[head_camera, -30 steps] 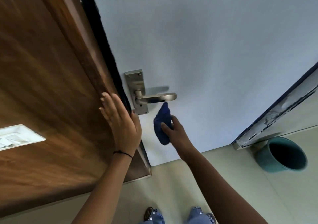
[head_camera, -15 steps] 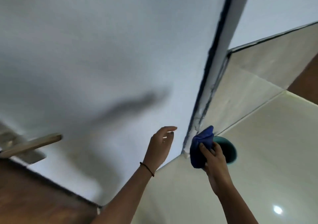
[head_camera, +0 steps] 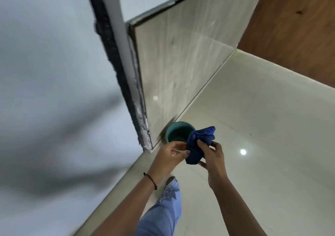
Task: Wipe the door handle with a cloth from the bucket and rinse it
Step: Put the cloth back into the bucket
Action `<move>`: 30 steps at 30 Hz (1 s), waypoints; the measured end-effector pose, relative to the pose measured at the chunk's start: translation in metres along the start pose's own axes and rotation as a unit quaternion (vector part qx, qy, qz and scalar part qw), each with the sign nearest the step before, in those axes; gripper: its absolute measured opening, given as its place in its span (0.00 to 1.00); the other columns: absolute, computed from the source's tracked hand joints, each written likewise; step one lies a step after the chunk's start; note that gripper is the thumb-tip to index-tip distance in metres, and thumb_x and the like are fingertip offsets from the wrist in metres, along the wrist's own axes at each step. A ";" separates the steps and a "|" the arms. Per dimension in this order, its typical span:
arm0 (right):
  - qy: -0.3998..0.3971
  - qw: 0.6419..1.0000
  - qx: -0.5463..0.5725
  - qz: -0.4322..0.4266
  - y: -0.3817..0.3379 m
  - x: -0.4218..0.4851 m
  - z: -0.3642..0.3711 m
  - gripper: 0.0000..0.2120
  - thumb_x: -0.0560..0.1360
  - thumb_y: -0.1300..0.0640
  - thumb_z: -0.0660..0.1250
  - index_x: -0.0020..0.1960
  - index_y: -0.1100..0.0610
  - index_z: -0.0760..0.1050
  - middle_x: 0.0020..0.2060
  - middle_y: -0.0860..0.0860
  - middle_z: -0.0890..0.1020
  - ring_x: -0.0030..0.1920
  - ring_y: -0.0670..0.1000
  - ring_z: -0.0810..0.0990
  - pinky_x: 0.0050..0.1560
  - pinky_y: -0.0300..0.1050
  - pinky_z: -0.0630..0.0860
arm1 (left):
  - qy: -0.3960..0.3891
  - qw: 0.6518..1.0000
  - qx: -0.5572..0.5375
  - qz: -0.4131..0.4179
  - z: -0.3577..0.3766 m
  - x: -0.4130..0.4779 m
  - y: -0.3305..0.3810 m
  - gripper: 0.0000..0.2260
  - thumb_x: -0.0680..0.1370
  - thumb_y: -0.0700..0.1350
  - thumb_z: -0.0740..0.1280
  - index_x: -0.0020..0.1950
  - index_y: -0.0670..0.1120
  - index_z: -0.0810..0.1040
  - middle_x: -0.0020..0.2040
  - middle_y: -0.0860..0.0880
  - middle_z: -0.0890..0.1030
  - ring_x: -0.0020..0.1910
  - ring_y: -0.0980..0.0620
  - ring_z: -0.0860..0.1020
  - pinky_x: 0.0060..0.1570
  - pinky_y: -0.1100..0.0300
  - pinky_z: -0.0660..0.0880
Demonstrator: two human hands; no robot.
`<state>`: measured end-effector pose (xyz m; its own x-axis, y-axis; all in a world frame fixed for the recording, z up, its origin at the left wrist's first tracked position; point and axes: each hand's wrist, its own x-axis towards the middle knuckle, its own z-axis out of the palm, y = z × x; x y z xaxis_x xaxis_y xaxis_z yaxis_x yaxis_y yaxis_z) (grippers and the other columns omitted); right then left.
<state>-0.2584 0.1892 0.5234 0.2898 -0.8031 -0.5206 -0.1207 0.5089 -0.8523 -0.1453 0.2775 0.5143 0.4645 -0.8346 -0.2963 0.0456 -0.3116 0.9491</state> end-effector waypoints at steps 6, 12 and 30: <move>0.007 0.994 -0.090 0.059 -0.015 0.127 -0.012 0.17 0.75 0.51 0.69 0.58 0.56 0.68 0.50 0.51 0.80 0.50 0.52 0.82 0.54 0.59 0.80 | 0.024 0.993 -0.043 -0.109 0.044 0.126 -0.022 0.06 0.69 0.43 0.73 0.43 0.52 0.79 0.42 0.45 0.84 0.44 0.47 0.82 0.48 0.55 0.78; -0.091 0.979 -0.119 0.136 -0.023 0.230 -0.054 0.13 0.78 0.53 0.63 0.62 0.54 0.70 0.56 0.56 0.79 0.55 0.57 0.79 0.51 0.52 0.74 | 0.058 0.923 -0.269 -0.267 0.063 0.199 -0.040 0.05 0.75 0.34 0.65 0.44 0.42 0.79 0.43 0.41 0.82 0.44 0.45 0.80 0.50 0.52 0.77; -0.080 0.936 -0.280 0.197 0.236 0.568 -0.011 0.07 0.76 0.62 0.66 0.54 0.58 0.77 0.43 0.55 0.84 0.45 0.59 0.84 0.51 0.58 0.81 | 0.280 0.831 -0.203 -0.436 0.109 0.458 -0.356 0.11 0.79 0.38 0.60 0.60 0.42 0.75 0.50 0.42 0.77 0.48 0.45 0.76 0.41 0.58 0.74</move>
<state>-0.1326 -0.1501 0.0260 0.2511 -0.5087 -0.8235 -0.7137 0.4774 -0.5125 -0.0448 -0.0435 0.0295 0.4308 0.0064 -0.9024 0.8232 -0.4126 0.3901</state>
